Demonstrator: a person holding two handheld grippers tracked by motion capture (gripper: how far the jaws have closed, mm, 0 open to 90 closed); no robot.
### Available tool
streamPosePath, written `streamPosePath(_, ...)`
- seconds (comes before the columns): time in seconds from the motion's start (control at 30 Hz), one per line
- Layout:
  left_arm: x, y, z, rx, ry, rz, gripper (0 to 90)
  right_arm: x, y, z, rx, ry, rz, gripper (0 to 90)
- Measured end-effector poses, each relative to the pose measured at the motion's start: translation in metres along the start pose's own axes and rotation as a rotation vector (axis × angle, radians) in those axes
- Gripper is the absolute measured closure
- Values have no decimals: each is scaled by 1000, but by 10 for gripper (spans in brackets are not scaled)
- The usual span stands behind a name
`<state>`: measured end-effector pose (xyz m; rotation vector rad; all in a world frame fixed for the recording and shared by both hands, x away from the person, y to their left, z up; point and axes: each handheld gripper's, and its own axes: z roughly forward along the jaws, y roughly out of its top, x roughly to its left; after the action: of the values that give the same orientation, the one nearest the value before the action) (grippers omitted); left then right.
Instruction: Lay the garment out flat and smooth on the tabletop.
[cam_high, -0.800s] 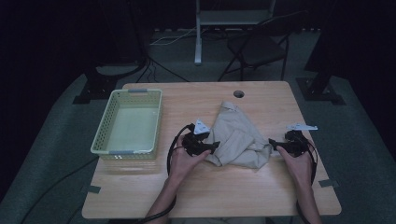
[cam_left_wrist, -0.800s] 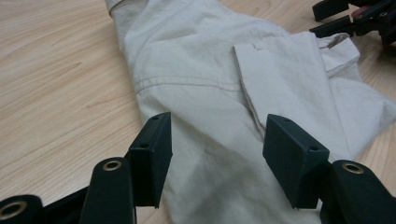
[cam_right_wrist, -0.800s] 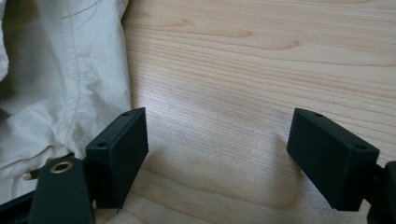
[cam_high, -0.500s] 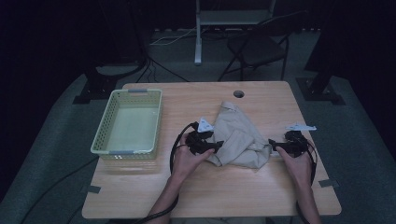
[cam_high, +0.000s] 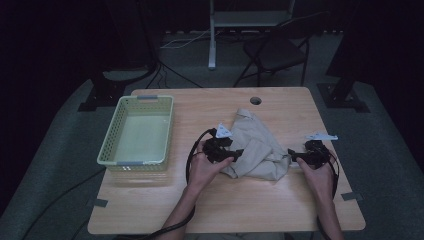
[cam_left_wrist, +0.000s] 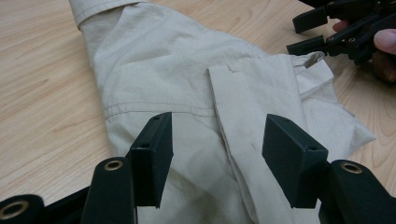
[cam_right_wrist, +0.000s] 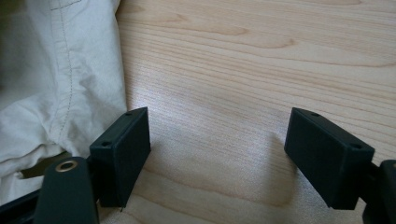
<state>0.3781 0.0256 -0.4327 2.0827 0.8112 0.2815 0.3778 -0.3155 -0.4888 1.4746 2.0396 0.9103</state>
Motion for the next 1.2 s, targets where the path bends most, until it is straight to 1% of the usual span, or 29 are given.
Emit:
streamPosePath(0.2, 3, 1, 4, 12, 1, -21, 440, 0, 0, 0, 0, -1, 0, 218)
streamPosePath(0.27, 3, 1, 8, 23, -2, -25, 440, 0, 0, 0, 0, -3, 1, 218)
streamPosePath(0.4, 3, 2, 12, 26, -7, -31, 439, 0, 0, 0, 0, -4, 2, 218)
streamPosePath(0.53, 1, 3, 17, 39, -15, -28, 439, 0, 0, 0, 0, -5, 2, 218)
streamPosePath(0.7, -1, 4, 21, 46, -30, -35, 440, 0, 0, 0, 0, -5, 2, 218)
streamPosePath(0.93, 0, 5, 26, 61, -45, -60, 442, 0, 0, 0, 0, -6, 3, 218)
streamPosePath(1.07, -1, 6, 29, 72, -62, -58, 456, 0, 0, 0, 0, -6, 2, 218)
streamPosePath(1.2, -2, 6, 33, 84, -68, -61, 461, 0, 0, 0, 1, -7, 2, 218)
